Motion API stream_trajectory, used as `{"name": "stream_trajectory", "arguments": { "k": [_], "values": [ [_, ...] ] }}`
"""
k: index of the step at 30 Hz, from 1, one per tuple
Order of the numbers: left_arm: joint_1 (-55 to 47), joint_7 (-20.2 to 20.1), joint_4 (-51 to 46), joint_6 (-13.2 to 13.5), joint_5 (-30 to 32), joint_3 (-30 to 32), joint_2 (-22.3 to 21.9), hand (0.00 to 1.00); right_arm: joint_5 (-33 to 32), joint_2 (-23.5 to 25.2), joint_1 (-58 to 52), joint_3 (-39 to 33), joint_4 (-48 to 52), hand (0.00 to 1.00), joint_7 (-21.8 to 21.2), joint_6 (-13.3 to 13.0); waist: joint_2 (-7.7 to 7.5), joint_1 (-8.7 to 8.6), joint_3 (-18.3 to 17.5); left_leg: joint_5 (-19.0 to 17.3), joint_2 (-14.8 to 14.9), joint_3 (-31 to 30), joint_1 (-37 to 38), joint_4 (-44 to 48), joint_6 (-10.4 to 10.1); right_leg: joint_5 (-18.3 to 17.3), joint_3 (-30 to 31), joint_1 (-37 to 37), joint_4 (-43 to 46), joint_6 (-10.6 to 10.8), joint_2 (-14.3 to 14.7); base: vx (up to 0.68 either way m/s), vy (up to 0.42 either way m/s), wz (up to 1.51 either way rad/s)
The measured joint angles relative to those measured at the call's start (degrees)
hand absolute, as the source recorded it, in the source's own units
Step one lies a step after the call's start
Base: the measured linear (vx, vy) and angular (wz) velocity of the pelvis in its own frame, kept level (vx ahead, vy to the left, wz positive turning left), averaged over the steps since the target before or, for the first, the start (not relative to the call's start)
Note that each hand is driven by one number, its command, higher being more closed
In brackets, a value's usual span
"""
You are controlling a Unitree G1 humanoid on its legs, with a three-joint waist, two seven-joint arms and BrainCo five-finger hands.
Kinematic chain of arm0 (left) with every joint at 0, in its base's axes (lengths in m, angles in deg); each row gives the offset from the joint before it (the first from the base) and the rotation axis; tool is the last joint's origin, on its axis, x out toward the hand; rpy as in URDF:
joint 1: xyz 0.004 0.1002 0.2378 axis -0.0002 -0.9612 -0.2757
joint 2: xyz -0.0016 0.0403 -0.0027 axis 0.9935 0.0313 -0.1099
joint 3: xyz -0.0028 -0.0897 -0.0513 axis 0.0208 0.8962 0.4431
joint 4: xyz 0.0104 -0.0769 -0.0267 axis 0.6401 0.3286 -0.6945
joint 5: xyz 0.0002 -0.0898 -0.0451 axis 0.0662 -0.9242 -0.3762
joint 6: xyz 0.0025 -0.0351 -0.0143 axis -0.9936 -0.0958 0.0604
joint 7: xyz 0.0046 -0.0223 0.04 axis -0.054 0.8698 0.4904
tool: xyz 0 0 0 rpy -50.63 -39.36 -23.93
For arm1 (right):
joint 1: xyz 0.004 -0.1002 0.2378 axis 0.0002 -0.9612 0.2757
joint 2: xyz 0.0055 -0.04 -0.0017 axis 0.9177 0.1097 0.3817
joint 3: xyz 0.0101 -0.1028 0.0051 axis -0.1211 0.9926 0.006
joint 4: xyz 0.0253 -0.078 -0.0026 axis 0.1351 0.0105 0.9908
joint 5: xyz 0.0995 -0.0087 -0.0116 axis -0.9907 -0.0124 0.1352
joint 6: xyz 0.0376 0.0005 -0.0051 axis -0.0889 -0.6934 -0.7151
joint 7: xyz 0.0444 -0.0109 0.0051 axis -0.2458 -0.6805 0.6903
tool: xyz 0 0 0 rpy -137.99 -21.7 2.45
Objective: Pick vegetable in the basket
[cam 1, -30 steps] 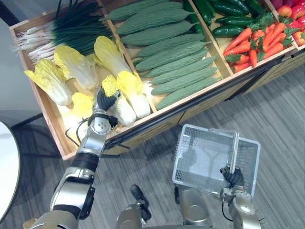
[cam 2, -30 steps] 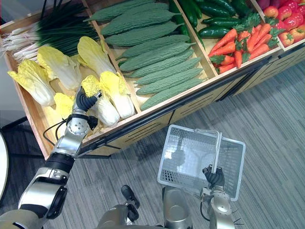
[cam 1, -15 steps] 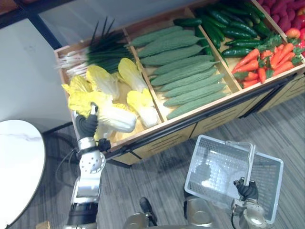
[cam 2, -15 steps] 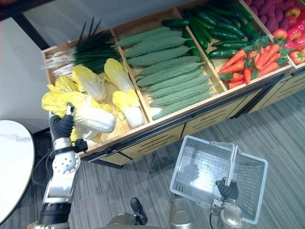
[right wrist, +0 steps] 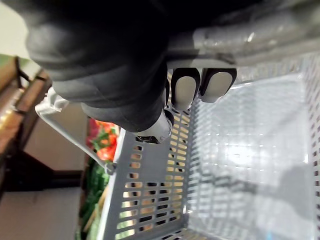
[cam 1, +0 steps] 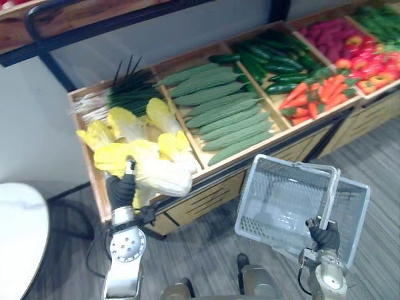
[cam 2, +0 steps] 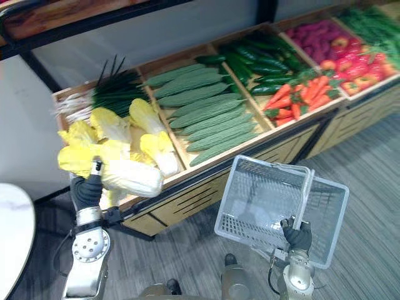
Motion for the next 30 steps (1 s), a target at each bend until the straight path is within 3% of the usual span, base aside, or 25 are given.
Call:
{"name": "stream_trajectory", "arguments": {
  "k": [2, 3, 4, 5, 6, 7, 9, 11, 12, 13, 14, 15, 16, 17, 19, 21, 22, 23, 26, 30],
  "values": [
    [0.50, -0.23, -0.02, 0.05, -0.02, -1.46, -0.10, 1.00, 0.03, -0.03, 0.86, 1.38, 0.74, 1.00, -0.05, -0.01, -0.63, 0.07, -0.38, -0.53, 1.67, 6.09, 0.54, 1.73, 0.05, 0.76, -3.62, -2.41, -0.99, -2.48, -0.62, 0.02, 0.074, -1.53],
    [1.28, -0.22, 0.33, 0.04, -0.19, -2.16, 0.13, 1.00, 0.03, -0.04, 2.50, 2.59, 0.50, 1.00, -0.03, 0.00, -0.91, 0.41, -0.48, -0.68, 1.93, 9.84, 1.50, 1.84, 0.16, 1.09, -13.72, -3.67, -0.56, -6.22, -4.02, 0.02, 0.058, -1.40],
    [1.97, -0.23, 0.79, 0.05, -0.39, -2.55, 0.18, 1.00, 0.03, -0.16, 3.18, 3.22, 0.30, 1.00, -0.04, 0.00, -0.96, 0.63, -0.48, -0.67, 1.95, 11.52, 2.43, 1.38, 0.17, 1.00, -20.27, -3.69, -0.04, -7.21, -6.44, 0.03, 0.047, -1.71],
    [3.22, -0.22, 2.02, 0.07, -0.54, -2.89, 0.17, 1.00, 0.01, -0.67, 4.99, 4.42, -1.32, 1.00, -0.19, -0.04, -0.89, 0.77, -0.54, -0.68, 1.74, 14.95, 4.93, -0.46, 0.19, 0.82, -34.99, -3.36, 1.56, -8.90, -11.64, 0.05, -0.015, -1.55],
    [4.09, -0.20, 2.90, 0.16, -0.67, -2.88, 0.17, 1.00, -0.01, -1.05, 6.74, 5.12, -3.07, 1.00, -0.36, -0.06, -0.87, 0.93, -0.58, -0.69, 1.60, 16.91, 6.77, -1.92, 0.19, 0.58, -43.90, -2.08, 2.91, -9.32, -14.57, 0.09, -0.075, -1.96],
    [5.04, -0.15, 4.12, 0.20, -1.18, -2.81, 0.20, 1.00, -0.02, -1.42, 9.11, 5.74, -5.13, 1.00, -0.91, -0.08, -0.80, 1.33, -0.65, -0.68, 1.59, 19.21, 8.57, -3.04, 0.19, 0.45, -49.89, -1.47, 3.64, -9.03, -15.47, 0.10, -0.122, -1.66],
    [6.73, -0.45, 6.90, 0.20, -1.67, -3.32, -0.03, 1.00, 0.03, -1.90, 11.35, 5.98, -6.80, 1.00, -1.91, -0.07, -0.41, 1.08, -0.73, -0.68, 2.32, 20.14, 9.62, -2.19, 0.18, -0.34, -46.18, -3.44, 4.30, -8.43, -12.84, 0.16, -0.190, -1.56],
    [7.90, -1.52, 9.66, 0.18, -1.75, -3.86, -0.07, 1.00, 0.03, -3.66, 12.10, 6.67, -7.74, 1.00, -2.59, 0.11, 0.08, 0.64, -0.81, -0.65, 4.86, 20.25, 9.82, 3.39, 0.24, -1.31, -42.79, -3.56, 4.45, -8.69, -10.29, 0.28, -0.230, -1.39],
    [7.98, -1.63, 11.36, 0.19, -2.26, -4.79, 0.10, 1.00, 0.01, -6.00, 12.72, 8.23, -8.45, 1.00, -3.02, 0.30, 1.07, 0.52, -0.93, 0.94, 10.35, 17.60, 7.77, 17.09, 3.22, -2.29, -38.76, -1.90, 3.97, -8.94, -6.81, 0.27, -0.150, -1.32],
    [7.99, -1.65, 12.09, 0.22, -2.40, -4.88, 0.26, 1.00, 0.02, -6.76, 13.08, 8.84, -8.85, 1.00, -3.34, 0.31, 1.25, 0.66, -0.84, 2.87, 11.60, 15.08, 6.68, 22.20, 6.24, -2.75, -36.79, -0.89, 3.13, -9.54, -5.41, 0.25, -0.079, -1.83],
    [8.13, -1.64, 13.97, 0.22, -2.81, -5.58, 0.29, 1.00, -0.04, -8.02, 13.51, 10.37, -9.06, 1.00, -3.54, 0.32, 1.82, 1.14, -1.04, 1.84, 11.31, 8.06, 3.67, 28.80, 6.11, -2.85, -33.91, 1.06, 1.51, -9.86, -3.74, 0.20, 0.000, -1.18],
    [8.39, -1.66, 14.78, 0.21, -2.90, -6.13, 0.16, 1.00, -0.04, -8.56, 13.62, 10.82, -9.03, 1.00, -3.54, 0.30, 1.98, 1.06, -1.14, 0.50, 10.04, 4.21, 1.48, 30.34, 4.84, -2.81, -33.12, 1.84, 0.79, -9.92, -3.62, 0.25, 0.039, -1.21],
    [8.95, -1.68, 15.83, 0.18, -2.89, -7.26, 0.07, 1.00, -0.10, -8.91, 14.00, 10.75, -9.03, 1.00, -3.55, 0.30, 1.87, 1.07, -1.10, -2.10, 6.85, -1.87, -2.37, 30.73, 4.40, -2.80, -30.63, 3.33, -0.45, -9.92, -3.57, 0.26, 0.085, -0.93],
    [8.69, -1.71, 15.98, 0.18, -2.90, -7.51, -0.03, 1.00, -0.54, -8.82, 14.53, 10.90, -9.02, 1.00, -3.54, 0.32, 1.83, 1.38, -1.09, -4.01, 4.16, -5.31, -5.14, 28.84, 4.74, -2.75, -28.26, 4.93, -1.57, -9.82, -3.67, 0.33, 0.117, -0.91],
    [8.44, -1.49, 16.62, 0.18, -2.88, -7.24, 0.07, 1.00, -0.56, -8.66, 14.67, 11.63, -9.07, 1.00, -3.56, 0.34, 1.72, 2.55, -1.03, -4.52, 0.34, -10.49, -7.31, 22.87, 5.23, -2.10, -23.87, 7.37, -3.01, -8.72, -3.85, 0.29, 0.137, -1.15],
    [8.41, -1.49, 17.03, 0.12, -2.85, -7.12, 0.09, 1.00, -0.63, -9.22, 14.91, 13.03, -9.10, 1.00, -3.64, 0.34, 1.97, 3.25, -1.17, -3.55, -2.45, -15.35, -8.42, 14.82, 3.66, -0.88, -20.49, 9.47, -4.81, -6.87, -3.81, 0.20, 0.150, -1.31],
    [8.45, -1.81, 17.08, 0.13, -2.69, -7.22, -0.12, 1.00, -0.81, -9.33, 15.30, 13.86, -9.09, 1.00, -4.08, 0.36, 3.15, 3.19, -1.84, 2.67, -2.20, -16.90, -7.84, 5.44, 2.03, 0.08, -17.77, 10.60, -6.73, -5.38, -2.59, 0.23, 0.256, -1.19],
    [8.67, -2.53, 17.44, 0.15, -2.55, -7.28, -0.33, 1.00, -1.10, -9.95, 15.32, 14.05, -9.29, 1.00, -4.90, 0.43, 3.92, 3.18, -2.43, 4.40, -1.67, -17.06, -7.35, 2.97, 1.69, 0.39, -15.94, 10.96, -7.80, -4.33, -1.80, 0.23, 0.275, -1.11],
    [9.67, -3.32, 20.22, -0.10, -2.07, -7.99, 0.41, 1.00, -2.34, -9.04, 15.05, 15.50, -9.50, 1.00, -6.16, 0.66, 1.84, 1.59, -3.30, 5.49, -4.35, -13.07, -3.72, -2.81, 3.12, 1.99, -12.90, 11.36, -10.77, -1.95, -4.03, 0.13, 0.182, -0.60],
    [11.30, -4.03, 24.11, -1.69, 0.33, -9.38, 0.84, 1.00, -5.08, -8.96, 13.53, 18.95, -9.50, 1.00, -8.67, 1.23, 1.63, 1.24, -3.35, 6.20, -6.59, -8.64, -0.01, -7.58, 4.13, 3.28, -8.90, 11.94, -13.08, -0.06, -5.68, 0.09, 0.174, -0.46]
  ]
}}
